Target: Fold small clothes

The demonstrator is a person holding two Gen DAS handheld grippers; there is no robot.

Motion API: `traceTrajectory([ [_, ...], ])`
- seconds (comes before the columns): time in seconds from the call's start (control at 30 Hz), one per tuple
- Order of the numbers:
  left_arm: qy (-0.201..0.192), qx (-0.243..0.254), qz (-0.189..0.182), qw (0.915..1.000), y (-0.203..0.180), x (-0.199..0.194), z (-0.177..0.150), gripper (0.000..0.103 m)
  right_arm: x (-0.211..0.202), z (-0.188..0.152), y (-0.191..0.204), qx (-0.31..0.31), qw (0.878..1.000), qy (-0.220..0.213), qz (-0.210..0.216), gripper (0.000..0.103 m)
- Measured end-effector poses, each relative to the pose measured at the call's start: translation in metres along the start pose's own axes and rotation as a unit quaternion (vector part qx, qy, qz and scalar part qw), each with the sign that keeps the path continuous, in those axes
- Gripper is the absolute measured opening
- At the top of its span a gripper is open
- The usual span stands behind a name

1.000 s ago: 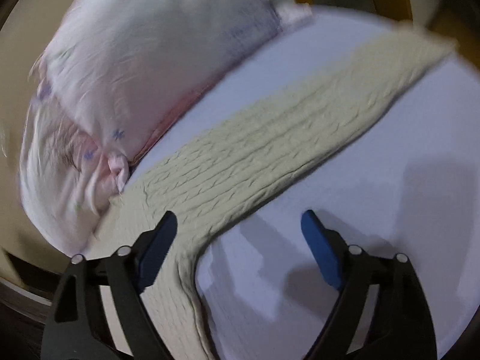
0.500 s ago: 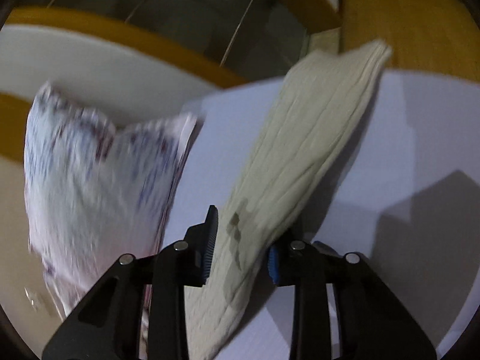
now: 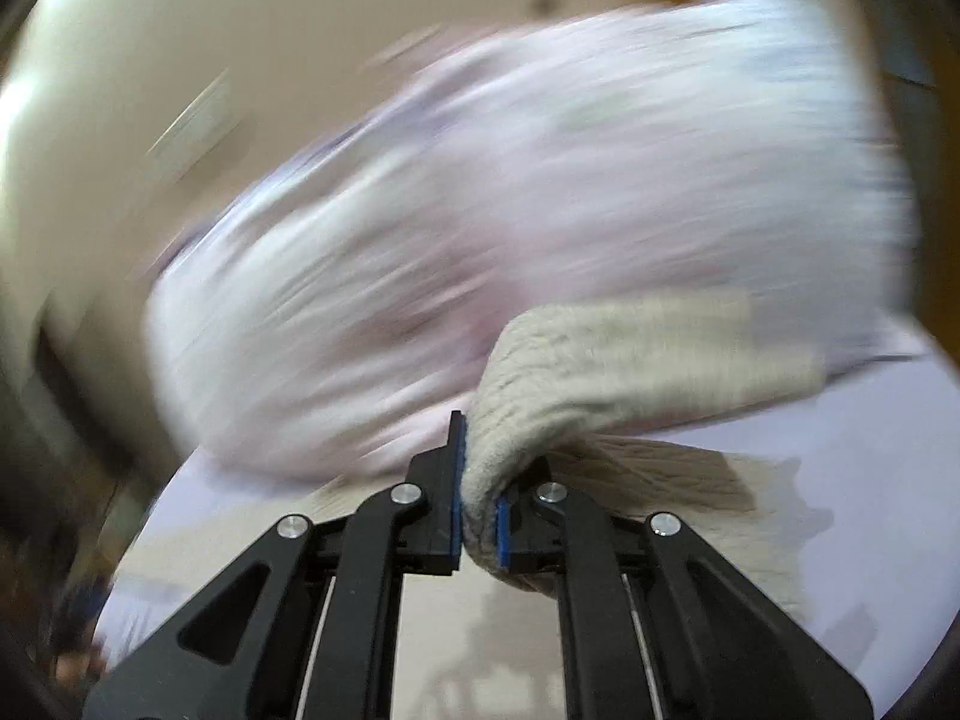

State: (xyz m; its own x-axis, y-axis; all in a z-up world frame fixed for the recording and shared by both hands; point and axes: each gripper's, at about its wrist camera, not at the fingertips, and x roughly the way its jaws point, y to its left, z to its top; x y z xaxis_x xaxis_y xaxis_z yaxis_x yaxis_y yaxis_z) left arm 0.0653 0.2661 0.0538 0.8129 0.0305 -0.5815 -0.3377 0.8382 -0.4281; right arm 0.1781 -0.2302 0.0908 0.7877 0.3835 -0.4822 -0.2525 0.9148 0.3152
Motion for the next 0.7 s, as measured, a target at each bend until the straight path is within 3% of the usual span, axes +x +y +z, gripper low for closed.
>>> traceTrajectory([
  [0.07,0.012,-0.031,0.004,0.9994,0.013,0.006,0.003,0.102,0.05,-0.031,0.053,-0.032,0.992,0.098,0.071,0.017],
  [0.13,0.014,-0.068,0.005,0.9976,0.029,0.01,0.009,0.102,0.065,-0.05,0.078,-0.041,0.985,0.139,0.098,0.027],
  [0.17,0.012,-0.083,0.003,0.9965,0.037,0.011,0.01,0.102,0.064,-0.052,0.083,-0.045,0.985,0.129,0.106,0.04],
  [0.2,0.01,-0.091,0.0,0.9958,0.044,0.011,0.012,0.102,0.055,-0.053,0.083,-0.047,0.987,0.114,0.104,0.06],
  [0.27,0.013,-0.11,0.0,0.9939,0.056,0.016,0.017,0.102,0.037,-0.048,0.072,-0.04,0.992,0.079,0.087,0.076],
  [0.43,0.044,-0.173,0.001,0.9839,0.089,0.045,0.033,0.086,0.004,-0.048,0.034,-0.004,0.996,0.065,0.065,0.077],
  [0.57,0.038,-0.204,-0.001,0.9782,0.102,0.052,0.045,0.085,-0.012,-0.05,0.011,0.012,0.996,0.059,0.066,0.077],
  [0.67,0.035,-0.204,0.009,0.9783,0.102,0.057,0.051,0.085,0.006,-0.056,0.026,-0.02,0.992,0.08,0.093,0.076],
  [0.7,0.035,-0.202,0.012,0.9787,0.102,0.057,0.051,0.085,0.016,-0.06,0.042,-0.056,0.99,0.089,0.091,0.068],
])
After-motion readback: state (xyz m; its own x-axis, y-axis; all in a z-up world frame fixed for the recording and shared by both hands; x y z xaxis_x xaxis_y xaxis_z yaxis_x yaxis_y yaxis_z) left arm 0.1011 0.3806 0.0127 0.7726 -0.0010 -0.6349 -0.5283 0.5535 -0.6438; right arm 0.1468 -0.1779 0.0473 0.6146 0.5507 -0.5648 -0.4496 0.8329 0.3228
